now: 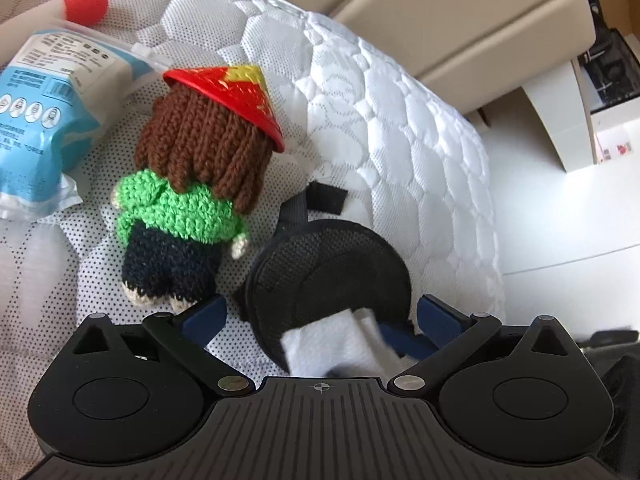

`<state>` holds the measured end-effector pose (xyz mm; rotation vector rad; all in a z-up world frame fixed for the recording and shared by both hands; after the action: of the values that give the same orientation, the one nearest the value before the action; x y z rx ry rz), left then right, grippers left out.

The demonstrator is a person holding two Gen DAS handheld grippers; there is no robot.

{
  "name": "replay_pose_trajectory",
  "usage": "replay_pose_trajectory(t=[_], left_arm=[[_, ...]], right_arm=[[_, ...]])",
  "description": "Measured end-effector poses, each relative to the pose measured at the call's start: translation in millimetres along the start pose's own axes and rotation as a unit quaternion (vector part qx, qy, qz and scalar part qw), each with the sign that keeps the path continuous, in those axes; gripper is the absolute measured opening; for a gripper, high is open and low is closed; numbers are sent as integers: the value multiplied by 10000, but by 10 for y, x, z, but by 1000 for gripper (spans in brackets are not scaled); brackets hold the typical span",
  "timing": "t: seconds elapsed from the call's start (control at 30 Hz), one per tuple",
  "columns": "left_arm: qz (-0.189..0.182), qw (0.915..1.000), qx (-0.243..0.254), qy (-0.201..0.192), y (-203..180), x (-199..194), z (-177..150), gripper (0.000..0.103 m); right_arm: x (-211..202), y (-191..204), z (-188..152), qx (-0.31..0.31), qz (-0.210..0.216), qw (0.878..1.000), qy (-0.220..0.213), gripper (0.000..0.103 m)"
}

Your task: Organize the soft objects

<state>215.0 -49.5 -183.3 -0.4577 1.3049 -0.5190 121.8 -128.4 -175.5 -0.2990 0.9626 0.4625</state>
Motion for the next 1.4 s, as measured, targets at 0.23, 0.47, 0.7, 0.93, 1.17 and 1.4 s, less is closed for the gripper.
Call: replay_pose_trajectory(t=[0.23, 0.47, 0.7, 0.93, 1.17, 1.4], left_arm=[[-58, 9999, -97, -10, 18, 18, -20, 103], [252, 9994, 198, 110, -22, 256, -115, 103], [774, 9844, 1399, -738, -339, 360, -33, 82], [1324, 9338, 2662, -1990, -765, -116, 32, 24], [2090, 8393, 4269, -2641, -1139, -200, -203, 26], [944, 9705, 1315, -1785, -597, -493, 17, 79]], right_arm=[[-170, -131, 13, 826, 433, 9956, -45, 9], [-166, -979, -322, 1888, -792, 9773, 543, 9], [-539, -1434, -241, 2684, -1177, 9558, -244, 9], [-893, -1642, -103, 3153, -1040, 9376, -1030, 9], [-1002, -1814, -87, 3419, -850, 9281, -1205, 9], [-982, -1744, -74, 3447, -594, 9294, -1174, 9]])
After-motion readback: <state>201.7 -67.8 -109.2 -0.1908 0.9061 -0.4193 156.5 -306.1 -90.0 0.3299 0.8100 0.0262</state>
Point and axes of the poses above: each gripper's, at about its wrist camera, not at the fingertips, and x roughly the way its jaws point, y to its left, z to its top, the point moved 10 cm from there along x, roughly the way its jaws point
